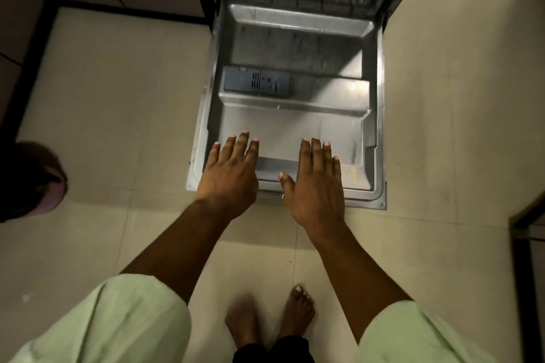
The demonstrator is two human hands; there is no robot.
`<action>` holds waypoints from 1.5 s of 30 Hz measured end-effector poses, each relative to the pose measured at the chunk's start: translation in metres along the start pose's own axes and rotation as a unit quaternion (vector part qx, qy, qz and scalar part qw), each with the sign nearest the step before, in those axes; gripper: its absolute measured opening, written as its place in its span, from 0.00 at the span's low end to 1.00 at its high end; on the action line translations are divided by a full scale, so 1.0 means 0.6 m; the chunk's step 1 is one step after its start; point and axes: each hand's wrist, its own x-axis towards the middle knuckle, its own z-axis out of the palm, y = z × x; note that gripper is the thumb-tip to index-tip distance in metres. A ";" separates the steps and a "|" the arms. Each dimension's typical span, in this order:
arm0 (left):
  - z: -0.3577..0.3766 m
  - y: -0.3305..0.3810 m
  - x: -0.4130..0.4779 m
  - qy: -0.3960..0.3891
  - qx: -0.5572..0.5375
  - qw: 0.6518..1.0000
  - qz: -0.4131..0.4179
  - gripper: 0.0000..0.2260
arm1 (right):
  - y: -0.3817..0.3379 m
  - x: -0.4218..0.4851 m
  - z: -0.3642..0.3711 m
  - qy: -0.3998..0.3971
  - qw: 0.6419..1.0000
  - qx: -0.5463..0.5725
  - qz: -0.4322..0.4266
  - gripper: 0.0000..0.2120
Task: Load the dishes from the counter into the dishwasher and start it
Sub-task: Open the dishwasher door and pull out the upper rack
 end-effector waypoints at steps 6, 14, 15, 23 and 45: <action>-0.137 -0.005 -0.024 0.070 0.014 0.997 0.009 0.32 | -0.055 -0.003 -0.133 0.048 0.999 0.006 -0.019 0.38; -0.251 -0.015 0.004 0.125 0.031 0.992 0.010 0.31 | -0.081 0.047 -0.246 0.116 0.992 0.011 -0.041 0.37; -0.259 -0.014 0.012 0.124 0.033 0.992 0.009 0.31 | -0.079 0.059 -0.256 0.122 0.992 0.015 -0.040 0.37; -0.343 0.006 0.113 0.111 0.059 0.992 0.012 0.33 | -0.030 0.171 -0.353 0.137 0.990 0.016 -0.025 0.37; -0.526 0.040 0.399 0.143 0.103 0.984 0.038 0.33 | 0.028 0.468 -0.535 0.176 0.983 -0.044 0.003 0.37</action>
